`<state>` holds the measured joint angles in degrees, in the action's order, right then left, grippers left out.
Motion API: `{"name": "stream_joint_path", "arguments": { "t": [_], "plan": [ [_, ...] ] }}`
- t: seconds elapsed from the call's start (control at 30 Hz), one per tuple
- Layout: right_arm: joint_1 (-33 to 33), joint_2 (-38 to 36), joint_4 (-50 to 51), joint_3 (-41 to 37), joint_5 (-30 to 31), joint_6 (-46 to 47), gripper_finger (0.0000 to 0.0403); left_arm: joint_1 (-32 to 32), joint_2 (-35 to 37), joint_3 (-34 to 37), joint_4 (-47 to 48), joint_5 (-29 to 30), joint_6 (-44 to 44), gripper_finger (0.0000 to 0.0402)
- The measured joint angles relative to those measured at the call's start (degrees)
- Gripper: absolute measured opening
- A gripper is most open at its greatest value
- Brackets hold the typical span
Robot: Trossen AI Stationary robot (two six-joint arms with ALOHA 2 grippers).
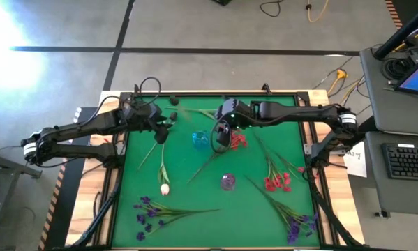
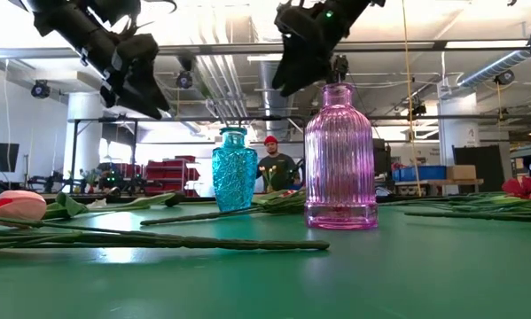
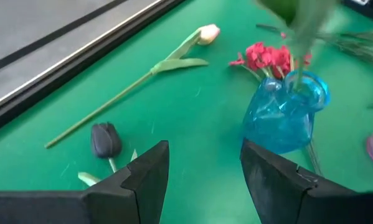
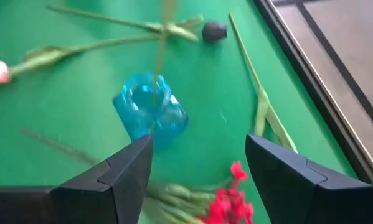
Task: Sort flowers into vase by color
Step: Put the right purple flowers into the blue vase
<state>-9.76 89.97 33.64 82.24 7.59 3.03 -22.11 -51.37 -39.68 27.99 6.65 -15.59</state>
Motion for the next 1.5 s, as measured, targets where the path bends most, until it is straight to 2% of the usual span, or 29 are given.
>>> {"name": "stream_joint_path", "arguments": {
  "t": [0.1,0.47,0.7,0.83,1.0,1.3,1.5],
  "plan": [
    [0.0,-0.6,3.2,0.0,0.1,0.4,0.0247,0.0,0.0,0.0,1.5,0.0,-0.4,0.0185],
    [0.0,-0.9,14.8,0.0,0.0,3.6,0.0246,0.1,3.5,0.0,17.5,0.0,-6.6,0.0185],
    [0.3,-1.5,25.1,0.0,-0.5,10.2,0.0243,1.2,8.5,0.0,18.3,0.3,-7.7,0.0185],
    [1.6,-2.0,33.0,-0.6,-0.5,14.7,0.0244,3.0,11.4,0.1,18.3,3.1,-9.2,0.0185],
    [3.7,-4.2,33.9,-4.5,-3.4,20.3,0.026,7.5,14.1,0.9,17.6,5.1,-12.0,0.0185],
    [7.3,-9.0,33.4,-11.7,-4.4,29.4,0.0293,19.7,16.8,4.7,11.3,6.4,-16.6,0.0185],
    [13.6,-9.6,33.1,-14.4,-8.1,32.3,0.0303,27.6,16.4,4.7,7.5,9.6,-17.4,0.0185]
  ]
}}
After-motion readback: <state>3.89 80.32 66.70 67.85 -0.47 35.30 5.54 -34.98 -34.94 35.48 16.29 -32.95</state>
